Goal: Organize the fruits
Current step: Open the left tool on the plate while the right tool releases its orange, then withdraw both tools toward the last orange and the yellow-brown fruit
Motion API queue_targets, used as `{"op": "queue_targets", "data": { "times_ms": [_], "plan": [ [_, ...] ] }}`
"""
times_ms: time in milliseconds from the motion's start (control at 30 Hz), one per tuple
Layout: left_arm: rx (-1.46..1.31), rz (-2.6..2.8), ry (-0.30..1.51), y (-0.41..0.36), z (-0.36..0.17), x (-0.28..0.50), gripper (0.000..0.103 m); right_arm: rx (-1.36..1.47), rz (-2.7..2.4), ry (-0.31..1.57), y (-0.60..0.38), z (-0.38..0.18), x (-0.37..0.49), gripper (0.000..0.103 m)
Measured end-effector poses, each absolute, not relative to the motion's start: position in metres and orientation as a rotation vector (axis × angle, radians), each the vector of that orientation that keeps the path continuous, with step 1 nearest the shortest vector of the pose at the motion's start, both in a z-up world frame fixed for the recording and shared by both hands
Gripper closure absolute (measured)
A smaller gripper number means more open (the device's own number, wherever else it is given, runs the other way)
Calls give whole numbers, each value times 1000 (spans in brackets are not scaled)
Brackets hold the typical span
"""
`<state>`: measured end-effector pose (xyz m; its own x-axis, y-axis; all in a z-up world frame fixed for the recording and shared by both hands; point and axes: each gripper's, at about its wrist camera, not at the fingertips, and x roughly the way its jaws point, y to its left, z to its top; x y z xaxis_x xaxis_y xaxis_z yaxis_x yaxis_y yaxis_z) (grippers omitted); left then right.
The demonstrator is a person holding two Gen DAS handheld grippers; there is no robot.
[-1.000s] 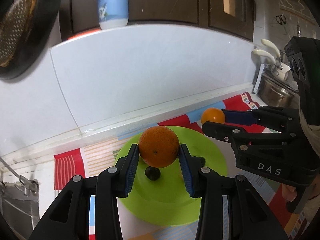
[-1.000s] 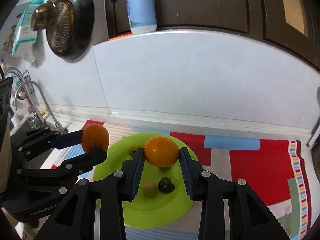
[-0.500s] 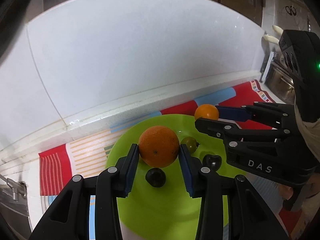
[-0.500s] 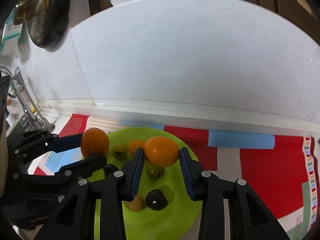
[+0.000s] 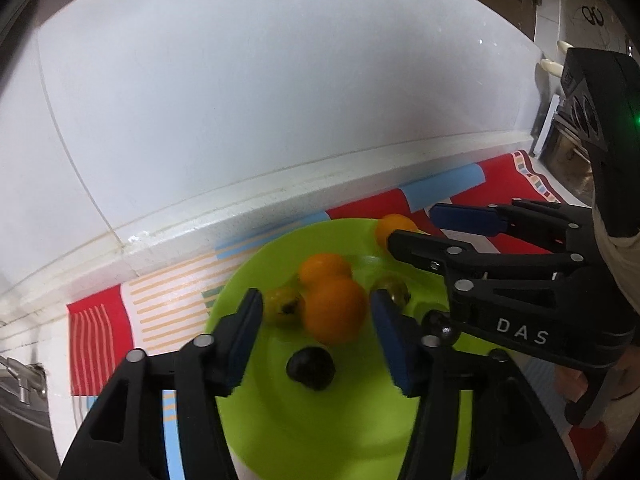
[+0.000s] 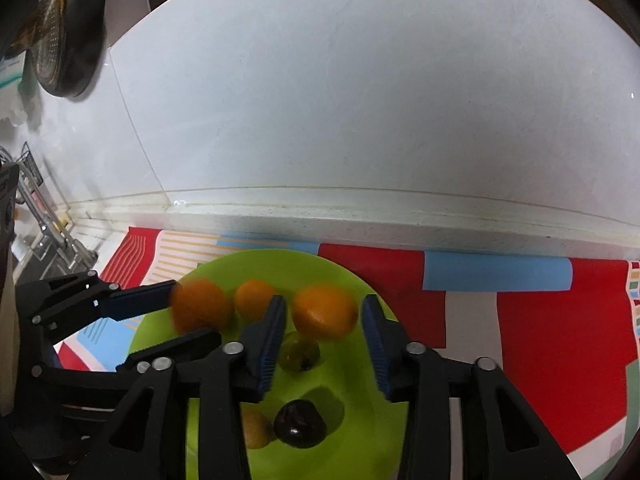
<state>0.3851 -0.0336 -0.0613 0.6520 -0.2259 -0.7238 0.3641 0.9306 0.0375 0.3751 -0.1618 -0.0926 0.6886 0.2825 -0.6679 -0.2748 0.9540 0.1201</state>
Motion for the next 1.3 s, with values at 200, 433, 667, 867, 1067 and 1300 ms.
{"op": "queue_targets", "data": {
  "times_ms": [200, 433, 667, 867, 1067, 1300],
  "plan": [
    [176, -308, 779, -26, -53, 376, 47, -5, 300, 734, -162, -84, 364, 57],
    [159, -281, 739, -21, -32, 355, 46, -2, 297, 710, -165, -66, 339, 57],
    [146, -277, 682, -11, -8, 324, 42, -10, 293, 669, -164, -44, 306, 57],
    [135, -263, 635, -1, 12, 298, 38, -18, 300, 637, -160, -28, 279, 57],
    [142, -251, 593, 10, 25, 272, 35, -25, 304, 616, -152, -17, 255, 57],
    [174, -240, 553, 20, 36, 238, 32, -48, 325, 606, -138, -9, 226, 57]
  ]
}}
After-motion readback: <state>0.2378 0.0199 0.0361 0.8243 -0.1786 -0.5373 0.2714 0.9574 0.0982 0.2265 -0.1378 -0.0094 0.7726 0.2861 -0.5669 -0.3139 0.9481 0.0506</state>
